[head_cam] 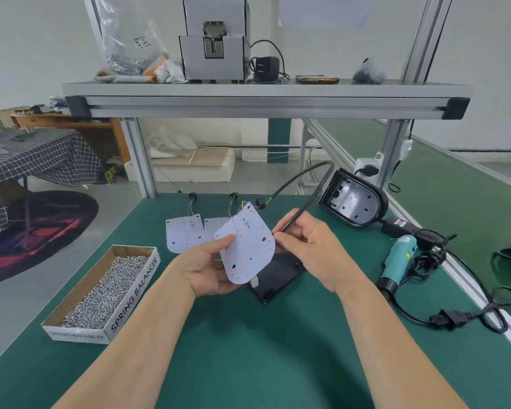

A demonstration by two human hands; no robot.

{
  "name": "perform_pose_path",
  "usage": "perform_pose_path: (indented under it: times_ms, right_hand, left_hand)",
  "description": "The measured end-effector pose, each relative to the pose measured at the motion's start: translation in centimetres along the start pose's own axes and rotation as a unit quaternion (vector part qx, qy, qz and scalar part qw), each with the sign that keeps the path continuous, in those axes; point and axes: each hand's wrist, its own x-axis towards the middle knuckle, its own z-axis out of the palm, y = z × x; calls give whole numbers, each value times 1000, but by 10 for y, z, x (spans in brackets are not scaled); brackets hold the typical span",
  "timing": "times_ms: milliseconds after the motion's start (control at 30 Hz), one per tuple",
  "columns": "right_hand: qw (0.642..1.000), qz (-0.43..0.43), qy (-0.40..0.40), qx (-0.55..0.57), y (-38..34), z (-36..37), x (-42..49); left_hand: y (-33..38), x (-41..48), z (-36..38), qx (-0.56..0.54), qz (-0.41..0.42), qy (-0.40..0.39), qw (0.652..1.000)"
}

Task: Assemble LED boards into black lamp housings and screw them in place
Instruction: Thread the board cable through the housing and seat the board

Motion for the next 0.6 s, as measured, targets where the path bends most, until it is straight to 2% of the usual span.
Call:
perform_pose_path:
  times_ms: [133, 200, 267, 400, 500, 600]
  right_hand:
    - [997, 74, 4, 37, 8, 4, -2]
    - [996, 85, 17, 23, 11, 4, -4]
    - [994, 76, -15, -76, 9, 0, -6]
    - [966, 51, -99, -231, -11, -9, -3]
    - [943, -24, -62, -326, -24, -5, 1]
    - [937, -1, -37, -347, -28, -5, 6]
  left_hand:
    - [1, -2, -2, -25, 4, 1, 1000]
    - [1, -4, -3, -21, 8, -8, 1000]
    - [3, -9, -5, -17, 14, -30, 999]
    - [11, -17, -12, 24, 64, -93, 993]
    - [21, -25, -11, 87, 102, -141, 981]
    - [31, -33, -8, 144, 130, -168, 967]
